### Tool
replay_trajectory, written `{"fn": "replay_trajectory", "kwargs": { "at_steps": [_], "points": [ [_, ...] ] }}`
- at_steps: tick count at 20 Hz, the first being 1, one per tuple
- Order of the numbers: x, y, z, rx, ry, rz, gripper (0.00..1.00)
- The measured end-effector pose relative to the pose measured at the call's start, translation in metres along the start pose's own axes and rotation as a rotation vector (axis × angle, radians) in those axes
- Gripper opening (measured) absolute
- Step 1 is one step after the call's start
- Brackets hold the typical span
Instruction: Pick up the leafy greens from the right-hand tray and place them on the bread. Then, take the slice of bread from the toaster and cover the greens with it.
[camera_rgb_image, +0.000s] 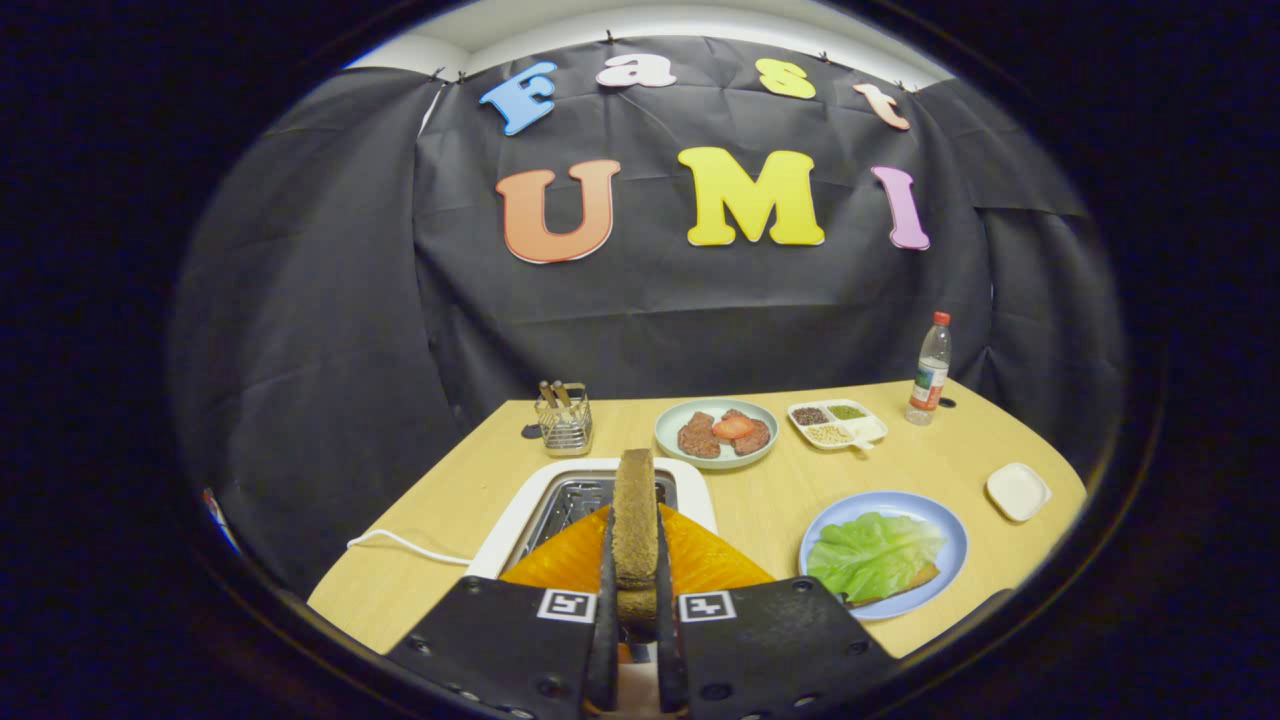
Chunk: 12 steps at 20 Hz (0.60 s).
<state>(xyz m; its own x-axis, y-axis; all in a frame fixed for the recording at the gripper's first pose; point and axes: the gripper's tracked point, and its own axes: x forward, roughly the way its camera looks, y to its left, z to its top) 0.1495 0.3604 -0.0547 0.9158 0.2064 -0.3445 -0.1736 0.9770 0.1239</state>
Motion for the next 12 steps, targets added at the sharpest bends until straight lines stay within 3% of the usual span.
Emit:
{"fn": "replay_trajectory", "kwargs": {
  "at_steps": [2, 12],
  "points": [
    [-0.004, 0.002, 0.004, 0.015, 0.013, 0.037, 0.04],
    [-0.058, -0.002, 0.078, 0.108, -0.111, 0.168, 0.04]
  ]
}}
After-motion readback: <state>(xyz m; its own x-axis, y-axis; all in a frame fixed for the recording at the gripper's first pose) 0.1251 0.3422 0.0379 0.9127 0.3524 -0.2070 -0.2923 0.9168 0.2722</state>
